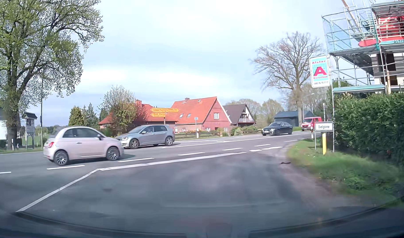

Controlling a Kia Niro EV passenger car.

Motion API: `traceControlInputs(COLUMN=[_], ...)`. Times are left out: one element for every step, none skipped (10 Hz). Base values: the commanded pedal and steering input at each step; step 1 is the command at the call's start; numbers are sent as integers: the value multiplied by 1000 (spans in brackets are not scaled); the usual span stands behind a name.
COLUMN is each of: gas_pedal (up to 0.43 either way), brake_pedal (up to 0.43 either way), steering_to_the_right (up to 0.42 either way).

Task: Follow the waypoints while adhering to traffic rules and regulations

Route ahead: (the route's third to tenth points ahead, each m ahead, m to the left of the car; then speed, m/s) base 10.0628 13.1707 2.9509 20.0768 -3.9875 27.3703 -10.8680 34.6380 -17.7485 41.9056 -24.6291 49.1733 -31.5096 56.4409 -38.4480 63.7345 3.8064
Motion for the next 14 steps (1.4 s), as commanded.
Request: traceControlInputs(gas_pedal=[0, 0, 0, 0, 0, 0, 0, 0, 0, 0, 0, 0, 0, 0], brake_pedal=[152, 152, 159, 159, 159, 159, 159, 159, 165, 165, 165, 171, 165, 159], steering_to_the_right=[-17, -17, -17, -19, -25, -33, -47, -60, -75, -96, -114, -141, -167, -195])
